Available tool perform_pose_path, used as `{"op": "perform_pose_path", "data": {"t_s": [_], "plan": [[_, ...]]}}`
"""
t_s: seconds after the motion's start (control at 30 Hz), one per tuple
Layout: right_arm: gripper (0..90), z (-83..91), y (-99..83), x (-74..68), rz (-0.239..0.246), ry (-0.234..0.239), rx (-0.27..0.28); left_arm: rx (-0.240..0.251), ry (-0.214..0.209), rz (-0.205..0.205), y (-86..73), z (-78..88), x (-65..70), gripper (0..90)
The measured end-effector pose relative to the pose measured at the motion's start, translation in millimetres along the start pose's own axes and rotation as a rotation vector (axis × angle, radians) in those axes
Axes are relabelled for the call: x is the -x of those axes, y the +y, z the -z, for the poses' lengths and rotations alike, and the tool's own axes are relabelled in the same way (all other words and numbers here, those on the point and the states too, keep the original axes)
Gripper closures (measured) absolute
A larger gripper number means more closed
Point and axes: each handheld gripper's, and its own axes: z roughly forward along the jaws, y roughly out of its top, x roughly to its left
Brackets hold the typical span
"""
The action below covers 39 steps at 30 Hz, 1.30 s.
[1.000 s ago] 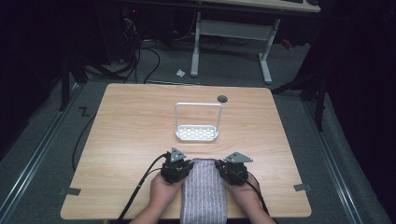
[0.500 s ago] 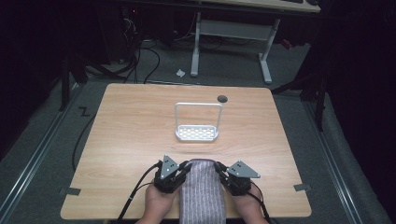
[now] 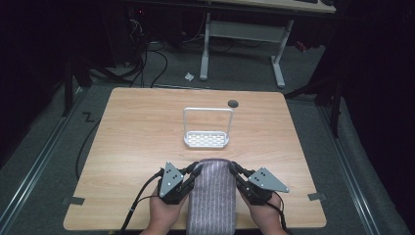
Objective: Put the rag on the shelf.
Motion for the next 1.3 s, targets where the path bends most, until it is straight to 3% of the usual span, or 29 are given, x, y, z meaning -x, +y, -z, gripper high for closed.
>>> {"op": "perform_pose_path", "data": {"t_s": [0.2, 0.33, 0.53, 0.93, 1.13, 1.3], "plan": [[83.4, -2.5, 22.6, 1.8, 0.007, -0.021, 0.056, 0.05, -0.008, -0.015, 17.2, -0.3, -4.0, 79.1], [83.4, -4.1, 36.4, 3.2, 0.01, -0.034, 0.086, 0.1, -0.004, 0.005, 31.2, -0.2, -10.0, 79.1], [83.4, -2.5, 57.1, 7.1, 0.005, -0.04, 0.125, 0.137, 0.009, -0.019, 48.1, 1.3, -10.6, 79.2], [83.5, 2.7, 92.0, 17.6, 0.028, -0.07, 0.21, 0.212, 0.044, -0.121, 96.6, -0.5, -12.4, 79.4], [83.7, 2.8, 126.5, 32.4, 0.042, -0.093, 0.256, 0.232, 0.059, -0.149, 125.6, -15.5, -19.8, 79.4], [83.6, -0.7, 142.2, 41.2, 0.043, -0.104, 0.263, 0.233, 0.066, -0.152, 136.8, -25.7, -26.0, 79.4]]}}
